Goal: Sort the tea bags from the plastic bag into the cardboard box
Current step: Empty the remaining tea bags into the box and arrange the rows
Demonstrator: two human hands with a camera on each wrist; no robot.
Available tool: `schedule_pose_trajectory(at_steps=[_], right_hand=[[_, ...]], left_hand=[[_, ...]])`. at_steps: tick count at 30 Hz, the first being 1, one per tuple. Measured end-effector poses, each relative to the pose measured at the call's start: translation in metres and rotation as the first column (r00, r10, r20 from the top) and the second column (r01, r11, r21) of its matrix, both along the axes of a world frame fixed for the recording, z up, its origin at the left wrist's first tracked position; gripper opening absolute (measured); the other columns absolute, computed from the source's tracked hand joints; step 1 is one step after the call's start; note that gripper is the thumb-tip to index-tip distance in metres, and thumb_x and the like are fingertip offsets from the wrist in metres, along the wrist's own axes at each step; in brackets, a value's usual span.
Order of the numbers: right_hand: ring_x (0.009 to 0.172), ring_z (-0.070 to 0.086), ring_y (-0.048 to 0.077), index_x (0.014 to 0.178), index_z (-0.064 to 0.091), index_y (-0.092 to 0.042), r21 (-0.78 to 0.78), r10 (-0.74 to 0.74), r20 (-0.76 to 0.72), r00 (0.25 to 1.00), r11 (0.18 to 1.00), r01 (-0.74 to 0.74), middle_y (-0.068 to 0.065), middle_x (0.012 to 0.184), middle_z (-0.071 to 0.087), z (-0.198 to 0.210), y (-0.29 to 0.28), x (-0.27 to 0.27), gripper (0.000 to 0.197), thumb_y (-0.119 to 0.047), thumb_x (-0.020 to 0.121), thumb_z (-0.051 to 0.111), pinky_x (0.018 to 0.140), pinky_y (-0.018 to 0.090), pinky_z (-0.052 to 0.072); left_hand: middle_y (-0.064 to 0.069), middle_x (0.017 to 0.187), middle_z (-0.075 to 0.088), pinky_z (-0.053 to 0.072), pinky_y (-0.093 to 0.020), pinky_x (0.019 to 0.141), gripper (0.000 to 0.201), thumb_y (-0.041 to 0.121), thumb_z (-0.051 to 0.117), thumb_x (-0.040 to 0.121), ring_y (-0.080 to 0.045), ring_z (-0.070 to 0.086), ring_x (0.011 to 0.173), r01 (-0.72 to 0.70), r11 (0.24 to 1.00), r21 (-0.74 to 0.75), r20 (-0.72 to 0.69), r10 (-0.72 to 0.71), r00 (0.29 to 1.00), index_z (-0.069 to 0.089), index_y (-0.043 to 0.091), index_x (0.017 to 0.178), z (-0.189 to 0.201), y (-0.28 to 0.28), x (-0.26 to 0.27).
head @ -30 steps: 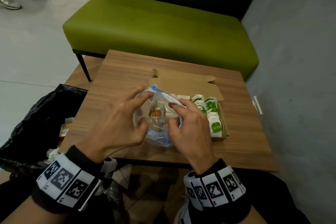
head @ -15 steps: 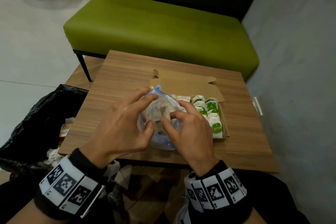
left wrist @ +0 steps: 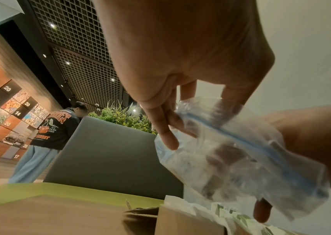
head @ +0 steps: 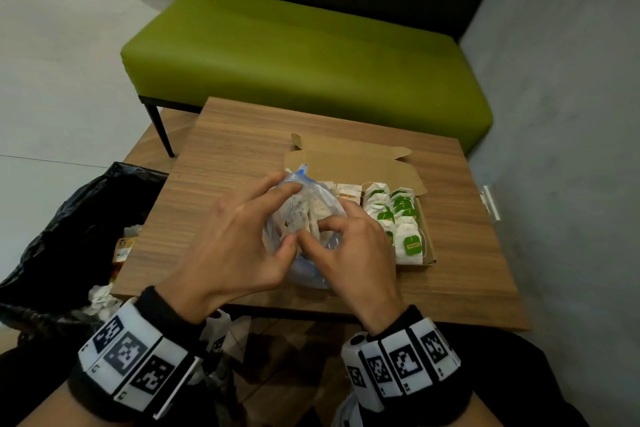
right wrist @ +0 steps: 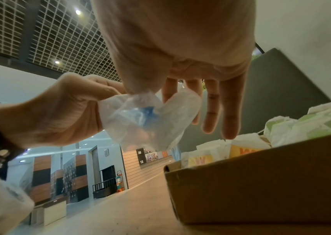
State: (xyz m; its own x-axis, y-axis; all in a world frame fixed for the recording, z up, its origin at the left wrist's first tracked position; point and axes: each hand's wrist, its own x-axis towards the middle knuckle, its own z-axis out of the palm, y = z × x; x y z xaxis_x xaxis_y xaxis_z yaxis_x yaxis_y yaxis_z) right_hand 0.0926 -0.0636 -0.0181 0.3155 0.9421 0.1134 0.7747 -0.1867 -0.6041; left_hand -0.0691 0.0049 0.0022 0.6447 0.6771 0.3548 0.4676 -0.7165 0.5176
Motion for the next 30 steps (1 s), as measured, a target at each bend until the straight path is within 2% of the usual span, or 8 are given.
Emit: schedule_pose_trajectory(at_steps=[3, 8, 12, 16, 19, 21, 26, 30], right_hand=[[0.115, 0.057, 0.014, 0.090, 0.077, -0.022, 0.085, -0.007, -0.030, 1.000, 0.996, 0.009, -0.007, 0.131, 0.060, -0.004, 0.001, 0.004, 0.025, -0.043, 0.085, 0.065, 0.088, 0.040, 0.053], [0.112, 0.060, 0.004, 0.083, 0.078, -0.016, 0.323, -0.012, -0.245, 0.970, 0.942, 0.093, -0.011, 0.128, 0.063, 0.004, 0.001, 0.015, 0.021, -0.034, 0.080, 0.069, 0.078, 0.041, 0.059], [0.111, 0.063, 0.005, 0.084, 0.078, -0.012, 0.400, 0.034, -0.353, 0.935, 0.909, 0.118, -0.011, 0.124, 0.065, 0.012, -0.002, 0.022, 0.015, -0.025, 0.080, 0.070, 0.073, 0.039, 0.061], [0.113, 0.064, 0.011, 0.089, 0.076, -0.020, 0.493, 0.101, -0.404, 0.909, 0.861, 0.124, -0.013, 0.119, 0.065, 0.017, -0.004, 0.027, 0.009, -0.015, 0.084, 0.070, 0.071, 0.039, 0.062], [0.112, 0.064, 0.012, 0.091, 0.072, -0.031, 0.547, 0.096, -0.388, 0.917, 0.825, 0.145, -0.014, 0.117, 0.065, 0.018, -0.005, 0.027, 0.015, -0.018, 0.086, 0.070, 0.070, 0.035, 0.062], [0.109, 0.065, 0.011, 0.091, 0.070, -0.038, 0.553, 0.081, -0.383, 0.920, 0.818, 0.158, -0.015, 0.115, 0.065, 0.017, -0.004, 0.026, 0.018, -0.020, 0.086, 0.069, 0.069, 0.030, 0.061], [0.099, 0.069, 0.012, 0.094, 0.073, -0.024, 0.544, 0.098, -0.426, 0.899, 0.822, 0.168, -0.004, 0.107, 0.070, 0.015, -0.005, 0.024, 0.013, -0.014, 0.086, 0.069, 0.067, 0.028, 0.060], [0.084, 0.071, 0.015, 0.089, 0.072, -0.025, 0.518, 0.134, -0.483, 0.865, 0.840, 0.159, -0.002, 0.089, 0.074, 0.018, -0.006, 0.022, 0.012, -0.013, 0.088, 0.070, 0.064, 0.029, 0.060]], left_hand=[[-0.012, 0.137, 0.057, 0.047, -0.029, 0.090, 0.064, 0.040, 0.056, 0.076, -0.023, 0.064, 0.110, -0.026, 0.999, 0.030, -0.035, 0.027, 0.999, 0.059, 0.009, 0.131, 0.000, 0.001, -0.001], [-0.013, 0.141, 0.054, 0.040, -0.028, 0.094, 0.069, 0.038, 0.063, 0.074, -0.026, 0.061, 0.116, -0.104, 0.994, 0.037, -0.092, 0.107, 0.990, 0.055, 0.009, 0.137, -0.001, 0.009, -0.006], [-0.014, 0.147, 0.046, 0.045, -0.036, 0.097, 0.075, 0.033, 0.072, 0.076, -0.030, 0.055, 0.123, -0.128, 0.992, 0.020, -0.107, 0.129, 0.986, 0.047, 0.010, 0.143, -0.005, 0.013, -0.008], [-0.015, 0.150, 0.039, 0.044, -0.029, 0.086, 0.081, 0.024, 0.080, 0.075, -0.030, 0.056, 0.116, -0.135, 0.990, 0.039, -0.126, 0.139, 0.982, 0.042, 0.008, 0.145, -0.006, 0.015, -0.007], [-0.017, 0.151, 0.037, 0.045, -0.029, 0.079, 0.080, 0.021, 0.080, 0.076, -0.030, 0.061, 0.103, -0.165, 0.984, 0.073, -0.125, 0.174, 0.977, 0.041, 0.007, 0.144, -0.006, 0.016, -0.005], [-0.017, 0.152, 0.036, 0.044, -0.030, 0.080, 0.077, 0.020, 0.077, 0.078, -0.031, 0.059, 0.105, -0.237, 0.967, 0.094, -0.121, 0.248, 0.961, 0.040, 0.007, 0.145, -0.006, 0.019, -0.006], [-0.014, 0.148, 0.030, 0.046, -0.041, 0.086, 0.069, 0.024, 0.069, 0.084, -0.037, 0.050, 0.117, -0.477, 0.878, -0.046, -0.078, 0.473, 0.878, 0.035, 0.006, 0.141, -0.016, 0.038, -0.017], [-0.018, 0.156, 0.015, 0.044, -0.045, 0.093, 0.078, 0.044, 0.063, 0.089, -0.043, 0.043, 0.127, -0.557, 0.808, -0.192, -0.216, 0.519, 0.827, 0.027, 0.004, 0.145, -0.030, 0.050, -0.020]])
